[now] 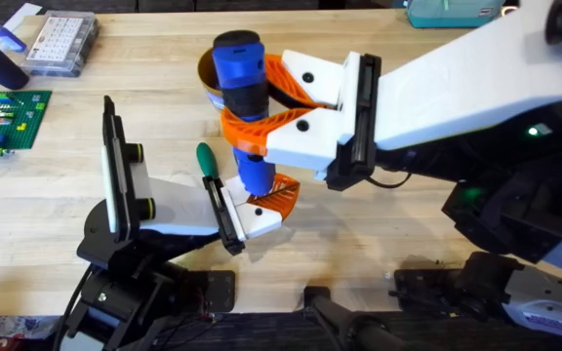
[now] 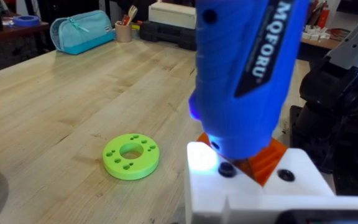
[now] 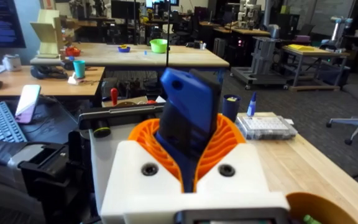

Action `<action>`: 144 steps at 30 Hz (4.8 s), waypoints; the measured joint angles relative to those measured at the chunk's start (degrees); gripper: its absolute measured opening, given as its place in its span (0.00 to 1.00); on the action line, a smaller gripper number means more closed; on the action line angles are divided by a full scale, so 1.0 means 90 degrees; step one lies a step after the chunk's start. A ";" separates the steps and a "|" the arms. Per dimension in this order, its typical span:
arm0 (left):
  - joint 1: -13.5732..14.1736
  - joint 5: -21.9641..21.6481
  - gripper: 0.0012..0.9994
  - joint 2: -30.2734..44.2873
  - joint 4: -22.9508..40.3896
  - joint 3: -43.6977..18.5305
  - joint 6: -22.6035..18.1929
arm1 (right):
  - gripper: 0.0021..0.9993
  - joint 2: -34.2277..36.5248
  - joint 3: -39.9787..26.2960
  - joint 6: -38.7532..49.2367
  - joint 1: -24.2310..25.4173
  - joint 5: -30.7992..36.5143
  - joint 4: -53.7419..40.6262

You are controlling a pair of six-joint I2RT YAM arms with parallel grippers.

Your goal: Pick up the gripper from the table and insert it into the empty holder that is missing its gripper. Then pick up a screw, insert it into the mounting hole, and use the screwdriver to tighten it. Finally, clean up the table by picking up the vegetable and placing it into the bucket.

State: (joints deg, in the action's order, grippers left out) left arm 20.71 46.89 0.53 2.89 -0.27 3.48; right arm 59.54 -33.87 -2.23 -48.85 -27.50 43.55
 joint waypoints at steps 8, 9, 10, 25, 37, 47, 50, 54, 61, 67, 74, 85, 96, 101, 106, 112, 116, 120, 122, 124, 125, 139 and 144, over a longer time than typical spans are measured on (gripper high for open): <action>-0.0002 -0.0018 0.01 0.0022 0.0069 0.0000 0.0001 | 0.05 0.0025 0.0059 -0.0010 0.0001 0.0000 0.0465; -0.0002 -0.0018 0.01 0.0022 0.0069 0.0000 0.0001 | 0.05 0.0013 0.0061 -0.0010 0.0001 0.0002 0.0553; -0.0002 -0.0021 0.01 0.0022 0.0069 0.0000 0.0001 | 0.05 -0.0014 0.0061 -0.0011 0.0001 0.0005 0.0595; -0.0002 -0.0019 0.01 0.0022 0.0069 0.0000 0.0001 | 0.05 -0.0577 0.0063 -0.0010 0.0006 0.0004 0.0777; -0.0002 -0.0019 0.01 0.0022 0.0069 0.0000 0.0001 | 0.05 -0.0573 0.0063 -0.0013 0.0040 0.0002 0.0754; -0.0002 -0.0019 0.01 0.0022 0.0069 0.0000 0.0001 | 0.05 -0.0458 -0.0542 0.0025 0.0098 -0.0001 -0.1122; -0.0002 -0.0018 0.01 0.0022 0.0069 0.0000 0.0001 | 0.05 -0.0376 -0.0891 0.0066 0.0099 -0.0031 -0.1217; -0.0002 -0.0019 0.01 0.0022 0.0069 0.0000 0.0001 | 0.05 -0.0359 -0.1168 0.0118 0.0103 -0.0090 -0.1122; -0.0002 -0.0019 0.01 0.0022 0.0069 0.0000 0.0001 | 0.05 -0.0293 -0.1183 0.0138 0.0103 -0.0098 -0.1122; -0.0002 -0.0019 0.01 0.0022 0.0069 0.0000 0.0001 | 0.05 -0.0291 -0.1183 0.0155 0.0103 -0.0100 -0.1134; -0.0002 -0.0019 0.01 0.0022 0.0069 0.0000 0.0001 | 0.05 0.0017 -0.1183 0.0210 0.0055 -0.0112 -0.1101; -0.0002 -0.0019 0.01 0.0022 0.0069 0.0000 0.0001 | 0.05 0.0260 -0.1181 0.0627 -0.0186 -0.0124 -0.1052; -0.0002 -0.0019 0.01 0.0022 0.0069 0.0000 0.0001 | 0.05 0.0273 -0.1101 0.0629 -0.0186 -0.0122 -0.0879; -0.0002 -0.0019 0.01 0.0022 0.0069 0.0000 0.0001 | 0.05 0.0273 -0.1076 0.0515 -0.0186 -0.0122 -0.0878; -0.0002 -0.0019 0.01 0.0022 0.0069 0.0000 0.0001 | 0.05 0.0273 -0.1052 0.0446 -0.0186 -0.0124 -0.0877; -0.0002 -0.0019 0.01 0.0022 0.0069 0.0000 0.0001 | 0.05 0.0386 -0.1052 0.0432 -0.0186 -0.0241 -0.0831; -0.0002 -0.0019 0.01 0.0022 0.0069 0.0000 0.0001 | 0.05 0.0513 -0.1052 0.0415 -0.0186 -0.0265 -0.0705; -0.0002 -0.0019 0.01 0.0022 0.0069 0.0000 0.0001 | 0.05 0.0521 -0.1052 0.0394 -0.0186 -0.0268 -0.0687; -0.0002 -0.0019 0.01 0.0022 0.0069 0.0000 0.0001 | 0.05 0.0523 -0.1052 0.0373 -0.0186 -0.0269 -0.0690; -0.0002 -0.0019 0.01 0.0022 0.0069 0.0000 0.0001 | 0.05 0.0523 -0.1051 0.0361 -0.0186 -0.0268 -0.0690; -0.0002 -0.0019 0.01 0.0022 0.0069 0.0000 0.0001 | 0.05 0.0523 -0.1052 0.0357 -0.0186 -0.0268 -0.0690; -0.0002 -0.0019 0.01 0.0022 0.0069 0.0000 0.0001 | 0.05 0.0523 -0.1052 0.0293 -0.0186 -0.0287 -0.0695; -0.0002 -0.0019 0.01 0.0022 0.0069 0.0000 0.0001 | 0.05 0.0523 -0.1050 0.0293 -0.0185 -0.0287 -0.0696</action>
State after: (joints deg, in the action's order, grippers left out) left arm 20.69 46.72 0.73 3.51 -0.27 3.49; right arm 64.25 -43.32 0.40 -50.51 -30.09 37.29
